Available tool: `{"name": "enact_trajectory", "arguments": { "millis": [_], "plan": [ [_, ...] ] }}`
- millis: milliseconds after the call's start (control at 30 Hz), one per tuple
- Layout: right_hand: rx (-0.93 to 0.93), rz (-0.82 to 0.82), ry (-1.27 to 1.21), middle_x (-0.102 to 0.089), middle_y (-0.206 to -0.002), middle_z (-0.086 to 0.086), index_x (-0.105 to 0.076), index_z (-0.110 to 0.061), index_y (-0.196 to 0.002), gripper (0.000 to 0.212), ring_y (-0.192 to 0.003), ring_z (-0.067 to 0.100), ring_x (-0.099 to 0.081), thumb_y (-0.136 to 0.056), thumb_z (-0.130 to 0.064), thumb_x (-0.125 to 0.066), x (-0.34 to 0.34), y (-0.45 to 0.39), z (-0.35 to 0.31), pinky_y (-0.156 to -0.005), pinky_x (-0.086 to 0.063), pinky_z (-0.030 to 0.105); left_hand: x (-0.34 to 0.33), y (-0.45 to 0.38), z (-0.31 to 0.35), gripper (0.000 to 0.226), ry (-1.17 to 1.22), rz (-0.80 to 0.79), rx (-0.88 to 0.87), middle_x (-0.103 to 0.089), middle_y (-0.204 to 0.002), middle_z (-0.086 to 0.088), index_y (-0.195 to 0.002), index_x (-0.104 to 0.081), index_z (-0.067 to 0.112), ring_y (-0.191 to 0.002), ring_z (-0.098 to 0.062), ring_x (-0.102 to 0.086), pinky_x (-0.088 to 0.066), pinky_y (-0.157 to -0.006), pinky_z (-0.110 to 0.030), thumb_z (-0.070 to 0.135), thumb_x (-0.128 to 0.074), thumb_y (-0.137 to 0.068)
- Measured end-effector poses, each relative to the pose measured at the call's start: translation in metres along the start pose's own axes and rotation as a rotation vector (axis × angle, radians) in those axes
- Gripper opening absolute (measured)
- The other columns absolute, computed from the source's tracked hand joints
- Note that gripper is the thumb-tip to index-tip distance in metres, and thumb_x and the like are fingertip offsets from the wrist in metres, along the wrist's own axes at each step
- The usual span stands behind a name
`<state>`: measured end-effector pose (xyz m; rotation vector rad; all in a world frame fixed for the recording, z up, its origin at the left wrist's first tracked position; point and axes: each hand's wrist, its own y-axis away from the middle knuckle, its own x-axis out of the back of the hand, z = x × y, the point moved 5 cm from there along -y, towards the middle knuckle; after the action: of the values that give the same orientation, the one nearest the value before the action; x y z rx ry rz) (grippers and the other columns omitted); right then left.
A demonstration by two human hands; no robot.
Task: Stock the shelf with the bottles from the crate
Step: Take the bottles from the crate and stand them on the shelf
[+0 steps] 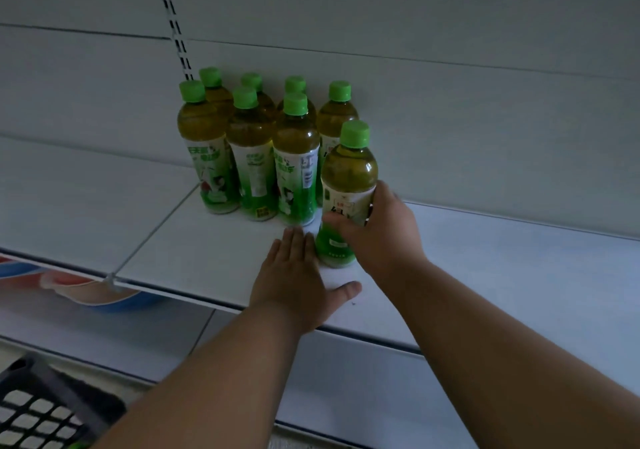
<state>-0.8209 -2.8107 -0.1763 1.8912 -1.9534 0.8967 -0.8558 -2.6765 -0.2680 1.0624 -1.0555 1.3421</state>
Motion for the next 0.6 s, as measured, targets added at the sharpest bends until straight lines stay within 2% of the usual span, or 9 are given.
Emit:
{"name": "enact_trajectory", "arguments": {
  "millis": [100,300,467,533,600],
  "plan": [
    [-0.001,0.008,0.056,-0.063,-0.109,-0.003,-0.057,-0.022,-0.116,0.056,-0.096,0.020,-0.062,-0.072,-0.047,-0.081,-0.007,-0.022,-0.001,-0.078,-0.053,0.035,0.002,0.001,0.001,0.131,-0.001,0.008,0.014,0.000,-0.168,-0.013,-0.158,0.000,0.005,-0.154,-0.021,0.003,-0.001,-0.124,-0.038,0.095,-0.020,-0.065],
    [0.002,0.002,0.055,-0.062,-0.113,0.000,-0.056,-0.018,-0.119,0.059,-0.098,0.022,-0.062,-0.074,-0.046,-0.081,-0.020,-0.056,-0.001,-0.079,-0.053,0.036,0.002,0.002,0.002,0.127,-0.017,0.008,0.022,0.004,-0.167,-0.015,-0.158,0.005,0.004,-0.154,-0.022,0.004,0.000,-0.124,-0.038,0.091,-0.034,-0.073],
    [-0.004,0.010,0.024,-0.062,-0.114,-0.001,-0.056,-0.018,-0.119,0.057,-0.099,0.020,-0.061,-0.075,-0.045,-0.080,-0.023,-0.060,0.006,-0.079,-0.053,0.035,0.000,0.002,0.002,0.125,-0.006,-0.019,0.006,0.008,-0.167,-0.015,-0.158,0.006,0.005,-0.154,-0.022,0.008,0.003,-0.123,-0.037,0.091,-0.030,-0.074],
    [-0.003,0.012,0.033,-0.061,-0.114,-0.001,-0.055,-0.017,-0.119,0.057,-0.097,0.018,-0.060,-0.076,-0.045,-0.081,-0.023,-0.060,0.005,-0.074,-0.047,0.031,-0.001,0.002,0.002,0.128,0.007,-0.013,0.009,0.008,-0.167,-0.014,-0.158,0.006,0.006,-0.154,-0.022,0.007,0.004,-0.123,-0.036,0.093,-0.024,-0.070],
    [-0.023,-0.004,0.055,-0.060,-0.119,0.001,-0.051,-0.016,-0.125,0.065,-0.104,0.021,-0.060,-0.075,-0.045,-0.082,-0.023,-0.056,0.004,-0.076,-0.048,0.033,-0.001,0.001,0.002,0.131,0.010,-0.010,0.013,0.007,-0.167,-0.013,-0.158,0.006,0.006,-0.154,-0.021,0.007,0.004,-0.123,-0.036,0.094,-0.015,-0.063]
  ]
}}
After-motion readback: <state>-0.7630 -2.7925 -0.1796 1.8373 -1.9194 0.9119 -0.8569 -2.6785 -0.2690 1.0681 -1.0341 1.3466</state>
